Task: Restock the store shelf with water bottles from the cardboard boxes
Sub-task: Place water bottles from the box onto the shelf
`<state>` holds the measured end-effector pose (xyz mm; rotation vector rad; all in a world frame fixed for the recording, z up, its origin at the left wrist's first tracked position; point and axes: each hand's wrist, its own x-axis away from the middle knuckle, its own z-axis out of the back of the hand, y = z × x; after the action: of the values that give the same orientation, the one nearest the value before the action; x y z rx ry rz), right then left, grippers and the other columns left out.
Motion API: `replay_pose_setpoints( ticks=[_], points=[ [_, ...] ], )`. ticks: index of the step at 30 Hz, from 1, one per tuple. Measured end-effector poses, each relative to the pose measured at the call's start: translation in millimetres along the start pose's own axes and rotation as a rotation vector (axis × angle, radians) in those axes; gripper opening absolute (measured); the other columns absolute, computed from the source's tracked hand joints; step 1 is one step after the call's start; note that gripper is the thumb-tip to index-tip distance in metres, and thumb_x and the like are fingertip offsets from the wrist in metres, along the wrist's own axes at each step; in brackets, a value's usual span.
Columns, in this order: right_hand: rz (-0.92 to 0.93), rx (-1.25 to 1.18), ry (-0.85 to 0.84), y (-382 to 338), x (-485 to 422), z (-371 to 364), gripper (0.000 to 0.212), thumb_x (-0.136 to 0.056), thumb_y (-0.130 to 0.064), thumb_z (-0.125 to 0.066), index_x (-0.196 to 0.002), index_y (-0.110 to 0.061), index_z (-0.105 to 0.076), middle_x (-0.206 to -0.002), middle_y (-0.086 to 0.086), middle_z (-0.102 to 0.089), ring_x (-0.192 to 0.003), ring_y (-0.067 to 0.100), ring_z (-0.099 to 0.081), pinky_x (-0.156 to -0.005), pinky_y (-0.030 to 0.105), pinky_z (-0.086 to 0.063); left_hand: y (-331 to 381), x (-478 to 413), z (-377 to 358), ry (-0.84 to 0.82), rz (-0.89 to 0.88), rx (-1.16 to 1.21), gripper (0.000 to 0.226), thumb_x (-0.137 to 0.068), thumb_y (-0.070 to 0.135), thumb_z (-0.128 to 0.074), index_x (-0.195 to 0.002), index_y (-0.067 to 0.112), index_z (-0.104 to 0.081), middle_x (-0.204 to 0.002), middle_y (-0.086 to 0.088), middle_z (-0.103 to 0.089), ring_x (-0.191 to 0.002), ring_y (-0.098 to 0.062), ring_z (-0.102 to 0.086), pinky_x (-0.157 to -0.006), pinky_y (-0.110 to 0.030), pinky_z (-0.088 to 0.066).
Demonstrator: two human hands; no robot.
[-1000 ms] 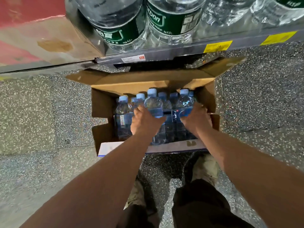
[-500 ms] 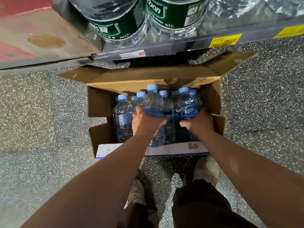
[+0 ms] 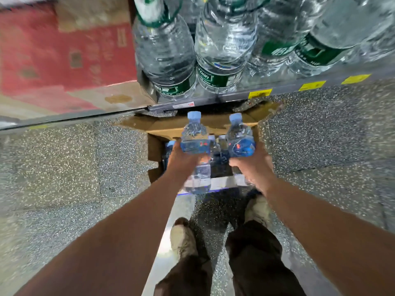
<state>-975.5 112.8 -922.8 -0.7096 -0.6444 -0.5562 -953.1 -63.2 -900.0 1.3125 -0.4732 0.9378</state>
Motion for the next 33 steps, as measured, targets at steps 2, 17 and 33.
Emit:
replay_pose_setpoints(
  ticks=[2,17,33],
  points=[
    [0.021,-0.053,0.005,-16.0,23.7,13.1,0.069,-0.052,-0.03,-0.079,-0.113,-0.02,-0.047,-0.081,-0.005,-0.064,-0.071,0.013,-0.062,-0.059,0.03,-0.056,12.1,21.4,11.1,-0.027,-0.035,0.05,0.04,-0.07,0.001,-0.077,-0.103,0.012,-0.058,-0.084,-0.003,-0.065,-0.058,-0.005,-0.062,-0.051,-0.021,-0.048],
    [0.368,-0.159,-0.056,-99.1,209.0,101.0,0.051,-0.057,-0.024,-0.08,-0.099,-0.02,-0.052,-0.086,-0.004,-0.065,-0.078,0.018,-0.064,-0.066,0.035,-0.054,113.3,195.9,90.2,-0.131,0.035,0.439,0.034,-0.078,0.01,-0.066,-0.111,0.006,-0.059,-0.098,-0.015,-0.065,-0.066,-0.025,-0.065,-0.055,-0.033,-0.053],
    [0.585,-0.039,-0.033,-179.5,362.6,163.3,0.061,-0.062,-0.026,-0.08,-0.111,-0.017,-0.046,-0.104,0.002,-0.059,-0.093,0.021,-0.058,-0.077,0.034,-0.051,162.8,357.7,169.9,-0.105,-0.286,0.53,0.048,-0.082,0.023,-0.067,-0.124,0.001,-0.057,-0.099,-0.018,-0.061,-0.071,-0.025,-0.059,-0.056,-0.029,-0.052]
  ],
)
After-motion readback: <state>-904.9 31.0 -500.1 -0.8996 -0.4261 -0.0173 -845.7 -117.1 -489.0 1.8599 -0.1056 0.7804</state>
